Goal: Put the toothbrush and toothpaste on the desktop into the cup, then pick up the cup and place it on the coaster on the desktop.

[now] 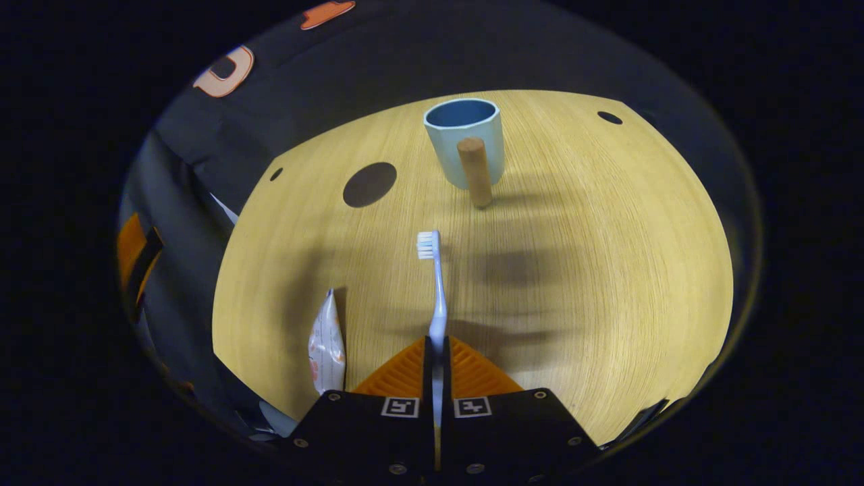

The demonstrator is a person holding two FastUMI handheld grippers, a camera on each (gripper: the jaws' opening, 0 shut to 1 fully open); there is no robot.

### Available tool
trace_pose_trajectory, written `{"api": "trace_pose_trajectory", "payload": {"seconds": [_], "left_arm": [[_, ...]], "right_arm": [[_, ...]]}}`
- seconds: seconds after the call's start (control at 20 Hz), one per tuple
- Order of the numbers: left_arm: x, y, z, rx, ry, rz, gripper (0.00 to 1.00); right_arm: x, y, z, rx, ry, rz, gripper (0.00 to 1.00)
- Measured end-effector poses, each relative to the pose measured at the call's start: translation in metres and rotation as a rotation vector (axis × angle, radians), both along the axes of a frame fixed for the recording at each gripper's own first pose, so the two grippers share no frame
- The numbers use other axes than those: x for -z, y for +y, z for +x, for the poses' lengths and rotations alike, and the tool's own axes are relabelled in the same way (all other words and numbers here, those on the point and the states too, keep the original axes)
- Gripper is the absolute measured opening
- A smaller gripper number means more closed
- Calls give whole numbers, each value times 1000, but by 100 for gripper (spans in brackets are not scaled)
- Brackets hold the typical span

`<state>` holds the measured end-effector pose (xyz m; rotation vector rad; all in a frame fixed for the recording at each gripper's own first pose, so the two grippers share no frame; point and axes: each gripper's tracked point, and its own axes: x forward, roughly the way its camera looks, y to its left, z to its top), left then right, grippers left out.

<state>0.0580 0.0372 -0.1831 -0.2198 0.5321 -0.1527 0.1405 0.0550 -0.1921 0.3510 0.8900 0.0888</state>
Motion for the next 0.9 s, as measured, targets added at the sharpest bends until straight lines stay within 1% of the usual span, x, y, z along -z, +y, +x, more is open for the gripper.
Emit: {"api": "trace_pose_trajectory", "payload": {"seconds": [0.1, 0.3, 0.35, 0.45, 0.65, 0.9], "left_arm": [[16, -2, -7, 9, 84, 9, 98], [55, -10, -17, 21, 264, -16, 98], [65, -12, -17, 26, 308, -19, 96], [85, -15, -26, 38, 384, -15, 98], [114, -23, -40, 68, 496, -21, 98], [139, -37, -45, 95, 635, -38, 98]], "right_arm": [[-9, -7, 4, -4, -44, -34, 5], [-31, -18, 14, -16, -135, -75, 5], [-37, -20, 18, -19, -158, -83, 4], [-46, -23, 25, -21, -202, -93, 4], [-69, -32, 36, -12, -279, -100, 4], [-93, -43, 53, -15, -366, -112, 4]]}}
